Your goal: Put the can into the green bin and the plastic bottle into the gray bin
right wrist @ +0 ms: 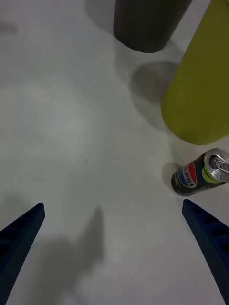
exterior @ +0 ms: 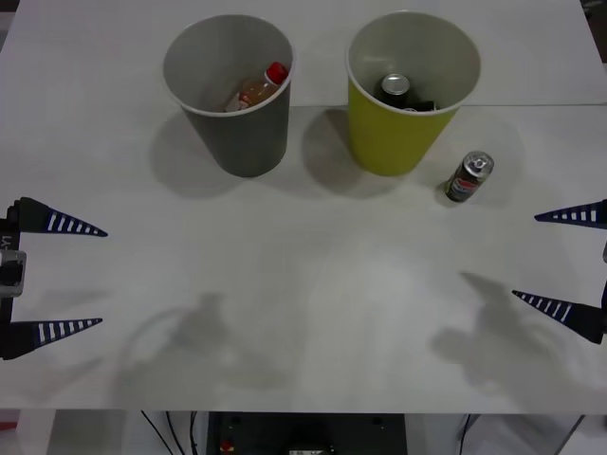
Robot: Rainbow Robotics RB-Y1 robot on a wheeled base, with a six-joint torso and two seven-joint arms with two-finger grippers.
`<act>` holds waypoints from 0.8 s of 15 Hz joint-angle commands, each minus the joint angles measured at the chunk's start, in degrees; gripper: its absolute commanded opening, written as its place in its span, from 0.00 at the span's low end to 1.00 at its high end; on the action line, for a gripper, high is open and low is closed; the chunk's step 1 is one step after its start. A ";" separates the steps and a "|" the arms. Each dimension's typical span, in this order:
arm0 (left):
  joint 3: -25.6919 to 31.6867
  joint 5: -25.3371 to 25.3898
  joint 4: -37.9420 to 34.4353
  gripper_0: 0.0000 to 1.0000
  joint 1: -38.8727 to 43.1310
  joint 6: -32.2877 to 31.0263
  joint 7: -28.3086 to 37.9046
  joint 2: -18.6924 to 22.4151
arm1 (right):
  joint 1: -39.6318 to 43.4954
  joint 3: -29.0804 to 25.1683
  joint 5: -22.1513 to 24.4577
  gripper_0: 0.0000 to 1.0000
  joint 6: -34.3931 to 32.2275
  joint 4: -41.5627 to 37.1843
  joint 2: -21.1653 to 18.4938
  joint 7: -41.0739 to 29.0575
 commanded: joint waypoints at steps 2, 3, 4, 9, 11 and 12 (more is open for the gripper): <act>0.00 0.00 0.00 1.00 0.00 0.00 0.00 0.00 | 2.70 7.04 -6.73 1.00 13.95 0.68 0.00 0.45; 0.00 0.00 0.00 1.00 0.00 0.00 0.00 0.00 | 2.96 9.24 -8.40 1.00 17.82 0.68 0.00 0.71; 0.00 0.00 0.00 1.00 0.00 0.00 0.00 0.00 | 3.05 11.97 -10.34 1.00 22.48 0.68 0.00 0.89; 0.00 0.00 0.00 1.00 0.00 0.00 0.00 0.00 | 2.26 22.60 -17.37 1.00 45.06 -1.08 -0.17 0.01; 0.00 0.00 0.00 1.00 0.00 0.00 0.00 0.00 | 0.68 26.56 -16.75 1.00 52.45 -1.26 -0.17 -4.65; 0.00 0.00 0.00 1.00 0.00 0.00 0.00 0.00 | -0.55 29.02 -15.26 1.00 56.75 -1.26 -0.17 -7.46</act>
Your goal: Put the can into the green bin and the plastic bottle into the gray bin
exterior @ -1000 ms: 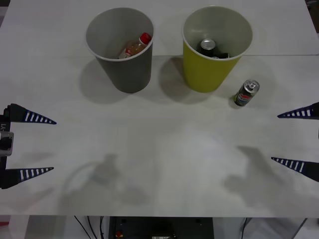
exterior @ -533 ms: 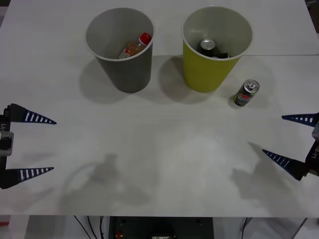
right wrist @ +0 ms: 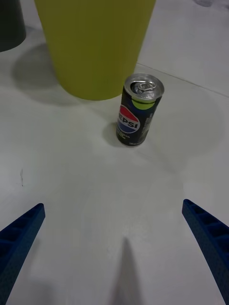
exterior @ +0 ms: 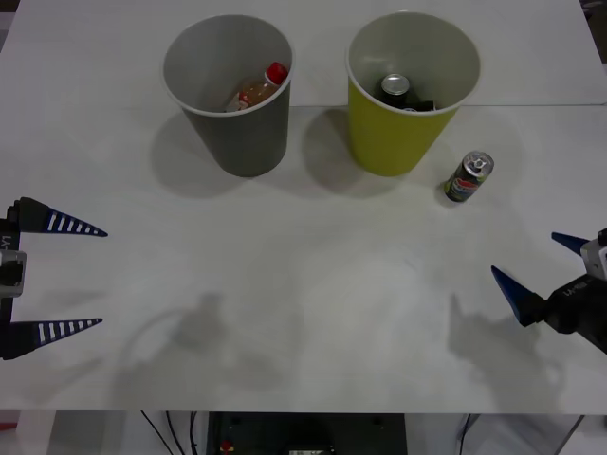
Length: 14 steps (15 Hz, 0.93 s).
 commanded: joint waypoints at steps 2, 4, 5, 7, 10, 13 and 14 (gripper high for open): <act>0.00 0.00 0.00 1.00 0.00 0.00 0.00 0.00 | -4.99 10.11 4.88 1.00 16.03 0.01 -0.81 -10.02; 0.00 0.00 0.00 1.00 0.00 0.00 0.00 0.00 | -8.95 17.32 7.52 1.00 24.29 0.98 -1.77 -15.20; 0.00 0.00 0.00 1.00 0.00 0.00 0.00 0.00 | -11.58 21.10 9.36 1.00 27.55 2.65 -1.77 -17.84; 0.00 0.00 0.00 1.00 0.00 0.00 0.00 0.00 | -16.06 26.81 12.00 1.00 31.59 6.25 -1.69 -23.11; 0.00 0.00 0.00 1.00 0.00 0.00 0.00 0.00 | -23.45 35.16 15.78 1.00 35.72 12.32 0.16 -31.38; 0.00 0.00 0.00 1.00 0.00 0.00 0.00 0.00 | -27.67 38.06 20.44 1.00 35.81 17.59 2.62 -37.35; 0.00 0.00 0.00 1.00 0.00 0.00 0.00 0.00 | -28.90 38.76 21.58 1.00 35.90 19.08 3.41 -38.76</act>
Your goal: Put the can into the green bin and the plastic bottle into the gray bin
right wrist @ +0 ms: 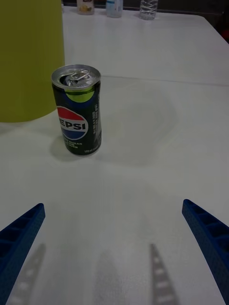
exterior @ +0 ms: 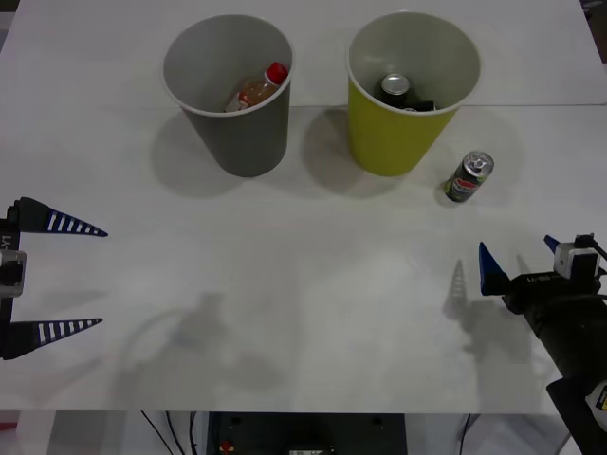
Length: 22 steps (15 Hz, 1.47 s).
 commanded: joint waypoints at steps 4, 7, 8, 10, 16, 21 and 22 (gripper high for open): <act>0.00 0.00 0.00 1.00 0.00 0.00 0.00 0.00 | -6.44 3.29 4.51 1.00 -0.01 7.34 4.05 -5.50; 0.00 0.00 0.00 1.00 0.00 0.00 0.00 0.00 | -9.08 3.73 4.95 1.00 -0.10 10.16 6.16 -5.86; 0.00 0.00 0.00 1.00 0.00 0.00 0.00 0.00 | -10.31 4.26 5.12 1.00 -0.10 11.30 7.04 -6.03; 0.00 0.00 0.00 1.00 0.00 0.00 0.00 0.00 | -12.07 4.78 5.12 1.00 -0.01 13.32 8.18 -6.38; 0.00 0.00 0.00 1.00 0.00 0.00 0.00 0.00 | -17.25 4.87 5.30 1.00 -0.19 20.44 13.10 -6.91; 0.00 0.00 0.00 1.00 0.00 0.00 0.00 0.00 | -20.51 4.96 5.21 1.00 -0.36 26.07 16.44 -7.09; 0.00 0.00 0.00 1.00 0.00 0.00 0.00 0.00 | -21.12 4.96 5.21 1.00 -0.36 27.30 17.23 -7.09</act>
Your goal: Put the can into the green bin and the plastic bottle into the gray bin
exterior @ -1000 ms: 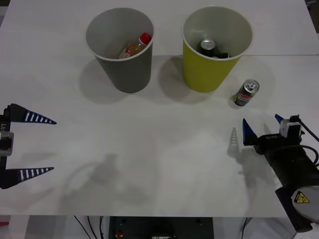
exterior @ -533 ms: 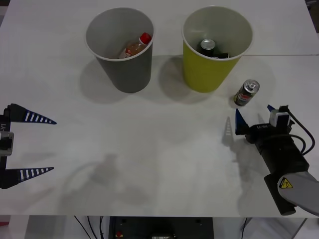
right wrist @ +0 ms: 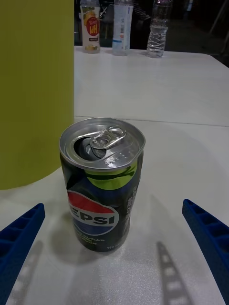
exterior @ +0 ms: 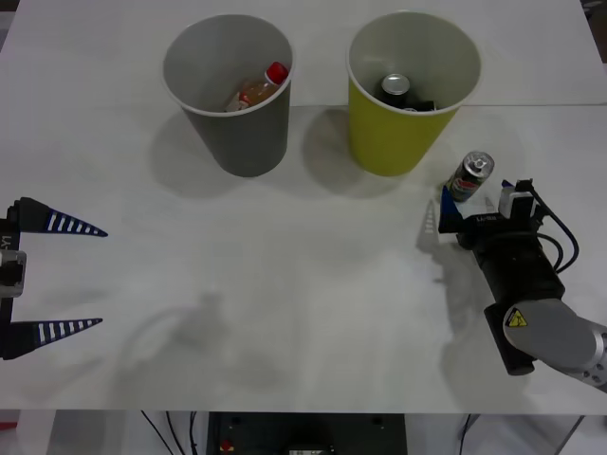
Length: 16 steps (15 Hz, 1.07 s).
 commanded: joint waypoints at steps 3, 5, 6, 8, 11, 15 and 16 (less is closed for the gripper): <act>0.00 0.00 0.00 1.00 0.00 0.00 0.00 0.00 | -3.04 0.09 -0.06 1.00 -0.62 5.06 3.00 0.00; 0.00 0.00 0.00 1.00 0.00 0.00 0.00 0.00 | -4.45 0.36 -0.06 1.00 -0.88 6.82 3.88 -0.09; 0.00 0.00 0.00 1.00 0.00 0.00 0.00 0.00 | -5.41 0.62 -0.68 1.00 -0.97 7.96 4.41 -0.27; 0.00 0.00 0.00 1.00 0.00 0.00 0.00 0.00 | -7.08 1.24 -1.56 1.00 -1.24 10.07 5.55 -0.53; 0.00 0.00 0.00 1.00 0.00 0.00 0.00 0.00 | -8.84 1.32 -2.26 1.00 -2.38 12.97 6.96 -0.71; 0.00 0.00 0.00 1.00 0.00 0.00 0.00 0.00 | -9.63 1.32 -2.09 0.00 -2.73 14.37 7.48 -0.88; 0.00 0.00 0.00 1.00 0.00 0.00 0.00 0.00 | -9.63 1.32 -2.09 0.00 -2.73 14.37 7.48 -0.97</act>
